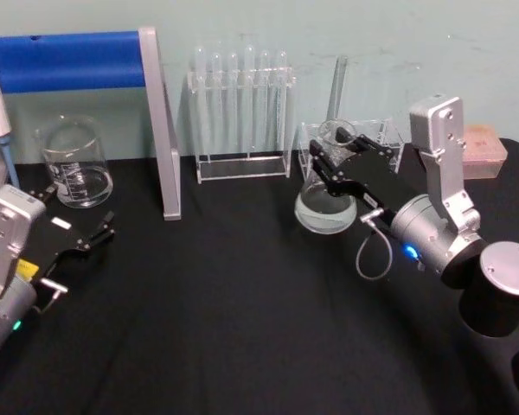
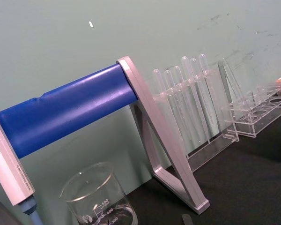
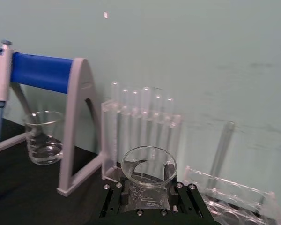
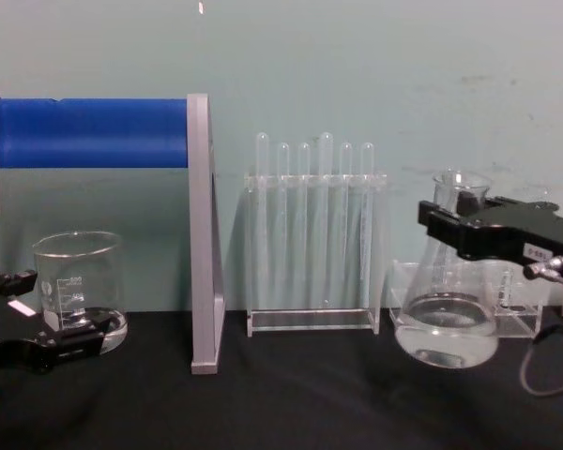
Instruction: Grasp the erlenmeyer flask with one hand, shake it three times, then place it back.
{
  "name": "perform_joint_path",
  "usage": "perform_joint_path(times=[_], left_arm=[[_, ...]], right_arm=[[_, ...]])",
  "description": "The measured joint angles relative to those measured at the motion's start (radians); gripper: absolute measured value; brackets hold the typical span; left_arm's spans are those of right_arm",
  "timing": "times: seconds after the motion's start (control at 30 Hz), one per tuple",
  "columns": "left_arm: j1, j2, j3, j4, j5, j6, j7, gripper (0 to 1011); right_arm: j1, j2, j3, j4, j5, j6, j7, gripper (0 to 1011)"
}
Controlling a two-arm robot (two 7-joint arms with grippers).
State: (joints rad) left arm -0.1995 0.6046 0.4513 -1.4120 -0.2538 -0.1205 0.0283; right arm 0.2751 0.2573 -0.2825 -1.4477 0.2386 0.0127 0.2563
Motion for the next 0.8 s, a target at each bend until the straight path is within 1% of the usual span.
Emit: perform_joint_path(times=[0.17, 0.5, 0.63, 0.8], left_arm=[[0.000, 0.000, 0.000, 0.000, 0.000, 0.000, 0.000, 1001], [0.000, 0.000, 0.000, 0.000, 0.000, 0.000, 0.000, 1001], [0.000, 0.000, 0.000, 0.000, 0.000, 0.000, 0.000, 1001], [0.000, 0.000, 0.000, 0.000, 0.000, 0.000, 0.000, 1001]], right_arm=[[-0.005, -0.007, -0.015, -0.013, 0.000, 0.004, 0.031, 456], [-0.011, -0.011, -0.062, -0.040, 0.018, 0.012, 0.095, 456], [-0.011, -0.009, -0.079, -0.046, 0.026, 0.013, 0.110, 456], [-0.011, -0.006, -0.090, -0.047, 0.033, 0.013, 0.116, 456]])
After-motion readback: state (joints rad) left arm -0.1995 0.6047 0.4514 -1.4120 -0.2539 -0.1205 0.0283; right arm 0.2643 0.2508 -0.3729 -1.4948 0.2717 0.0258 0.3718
